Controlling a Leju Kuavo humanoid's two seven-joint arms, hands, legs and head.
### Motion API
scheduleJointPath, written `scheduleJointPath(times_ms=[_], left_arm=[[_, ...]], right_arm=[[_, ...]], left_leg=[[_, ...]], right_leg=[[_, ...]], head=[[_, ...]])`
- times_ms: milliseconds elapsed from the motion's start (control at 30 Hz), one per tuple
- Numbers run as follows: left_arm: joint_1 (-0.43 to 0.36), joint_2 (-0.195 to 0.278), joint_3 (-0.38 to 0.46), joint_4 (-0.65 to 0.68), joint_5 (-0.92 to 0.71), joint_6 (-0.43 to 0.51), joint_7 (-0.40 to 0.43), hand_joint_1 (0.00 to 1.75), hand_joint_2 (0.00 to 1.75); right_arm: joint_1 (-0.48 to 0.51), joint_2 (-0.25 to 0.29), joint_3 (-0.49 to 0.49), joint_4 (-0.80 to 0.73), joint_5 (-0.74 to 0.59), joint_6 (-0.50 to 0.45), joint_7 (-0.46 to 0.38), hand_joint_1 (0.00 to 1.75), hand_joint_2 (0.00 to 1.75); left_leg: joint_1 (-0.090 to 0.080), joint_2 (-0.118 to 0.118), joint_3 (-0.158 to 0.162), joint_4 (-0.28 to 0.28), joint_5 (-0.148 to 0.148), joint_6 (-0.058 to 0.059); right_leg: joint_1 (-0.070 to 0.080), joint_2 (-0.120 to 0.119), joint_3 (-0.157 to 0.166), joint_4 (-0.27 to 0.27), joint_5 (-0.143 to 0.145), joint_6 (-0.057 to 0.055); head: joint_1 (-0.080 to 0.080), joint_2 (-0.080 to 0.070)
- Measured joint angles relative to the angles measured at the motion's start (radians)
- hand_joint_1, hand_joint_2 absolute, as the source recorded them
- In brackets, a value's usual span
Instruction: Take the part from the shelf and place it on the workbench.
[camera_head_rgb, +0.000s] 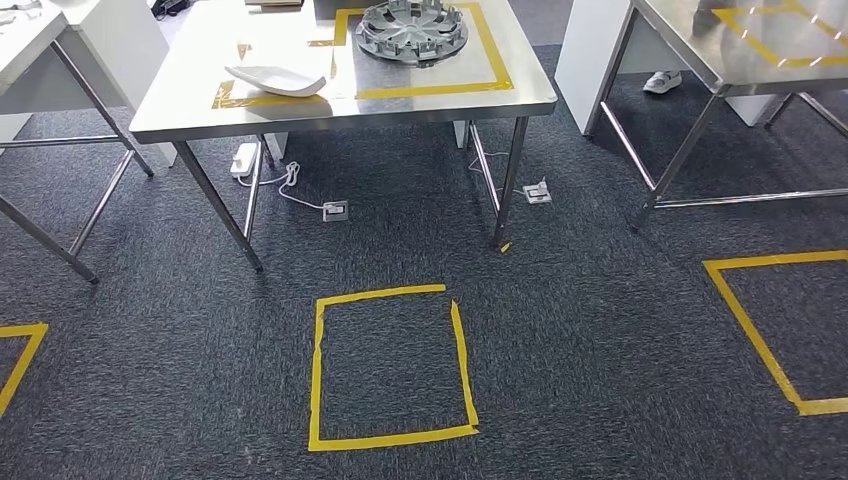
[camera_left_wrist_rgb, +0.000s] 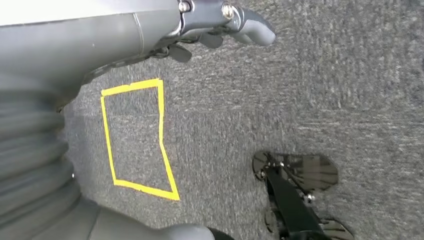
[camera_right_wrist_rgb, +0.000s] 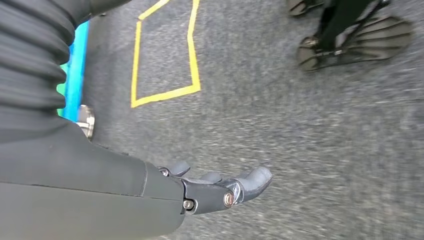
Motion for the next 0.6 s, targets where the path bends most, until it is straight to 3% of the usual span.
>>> scheduleJointPath(times_ms=[33,67,400,600], left_arm=[[0.009,0.001,-0.007,-0.003,0.010,-0.003,-0.004,0.00,0.00],[0.018,0.002,-0.014,-0.005,0.020,-0.006,-0.009,0.00,0.00],[0.098,0.006,-0.080,-0.026,0.126,-0.039,-0.055,0.00,0.00],[0.113,0.009,-0.094,-0.032,0.145,-0.045,-0.064,0.00,0.00]], right_arm=[[0.001,-0.002,0.021,-0.008,-0.024,-0.002,-0.005,0.00,0.44],[0.003,-0.004,0.042,-0.017,-0.048,-0.003,-0.010,0.00,0.00],[0.032,-0.022,0.241,-0.111,-0.294,-0.026,-0.062,0.00,0.00],[0.036,-0.026,0.290,-0.134,-0.337,-0.032,-0.069,0.00,0.00]], left_leg=[[0.000,-0.001,0.000,0.000,0.001,-0.001],[0.001,-0.001,0.000,-0.001,0.001,-0.002],[0.002,-0.001,-0.001,0.000,0.003,-0.004],[0.001,-0.001,-0.001,0.001,0.003,-0.004]], right_leg=[[0.000,-0.001,0.000,0.000,0.000,-0.001],[0.001,-0.001,0.000,0.000,0.001,-0.002],[-0.002,-0.001,0.000,0.001,0.003,-0.003],[-0.002,-0.001,0.000,0.001,0.003,-0.003]], head=[[0.000,0.000],[0.000,0.000],[0.000,0.000],[0.000,0.000]])
